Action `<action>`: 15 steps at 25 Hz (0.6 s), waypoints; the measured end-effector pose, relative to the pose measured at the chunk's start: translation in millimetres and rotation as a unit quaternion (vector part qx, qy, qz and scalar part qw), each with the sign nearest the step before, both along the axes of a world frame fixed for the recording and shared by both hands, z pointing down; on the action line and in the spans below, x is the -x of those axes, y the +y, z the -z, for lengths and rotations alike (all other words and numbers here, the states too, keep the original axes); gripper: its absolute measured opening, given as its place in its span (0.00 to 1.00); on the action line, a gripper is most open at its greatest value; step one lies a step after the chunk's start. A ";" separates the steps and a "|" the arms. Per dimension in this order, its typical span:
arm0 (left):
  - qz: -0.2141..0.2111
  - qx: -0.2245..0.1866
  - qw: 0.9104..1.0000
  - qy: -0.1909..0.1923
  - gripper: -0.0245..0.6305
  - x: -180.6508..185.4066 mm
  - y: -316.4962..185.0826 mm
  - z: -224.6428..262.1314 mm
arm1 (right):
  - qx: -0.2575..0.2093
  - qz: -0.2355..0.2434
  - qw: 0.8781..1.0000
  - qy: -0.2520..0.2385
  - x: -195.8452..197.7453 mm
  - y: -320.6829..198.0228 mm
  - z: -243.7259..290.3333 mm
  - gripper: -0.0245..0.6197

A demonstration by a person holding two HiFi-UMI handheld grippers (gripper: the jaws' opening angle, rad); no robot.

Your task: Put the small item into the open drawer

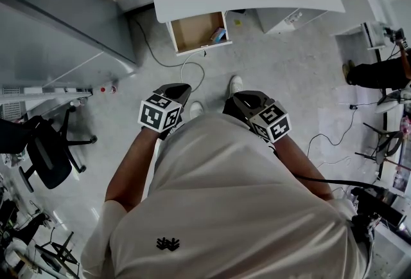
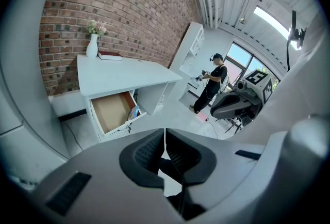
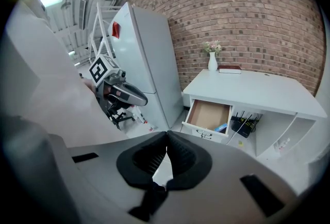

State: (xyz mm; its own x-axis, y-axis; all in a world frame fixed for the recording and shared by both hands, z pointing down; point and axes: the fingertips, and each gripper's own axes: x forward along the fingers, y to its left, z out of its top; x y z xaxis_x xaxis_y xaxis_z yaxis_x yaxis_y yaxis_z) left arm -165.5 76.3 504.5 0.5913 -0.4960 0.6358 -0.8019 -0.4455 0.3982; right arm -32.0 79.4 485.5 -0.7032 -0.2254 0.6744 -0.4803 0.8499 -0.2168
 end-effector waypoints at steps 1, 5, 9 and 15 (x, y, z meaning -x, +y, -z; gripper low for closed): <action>-0.001 0.001 1.000 0.000 0.08 -0.4 1.6 -0.3 | 0.001 0.000 1.000 0.001 -0.3 2.3 -0.6 0.08; -0.005 0.005 1.000 0.000 0.08 -4.4 5.2 -2.8 | 0.004 0.001 1.000 0.008 -3.3 6.7 -3.7 0.08; -0.009 0.009 1.000 -0.002 0.08 -9.7 3.5 -5.5 | 0.006 0.000 1.000 0.001 -2.7 5.1 -0.4 0.08; -0.017 0.010 1.000 -0.004 0.08 -17.1 3.7 -7.9 | 0.007 -0.005 1.000 0.001 -9.4 8.0 -2.8 0.08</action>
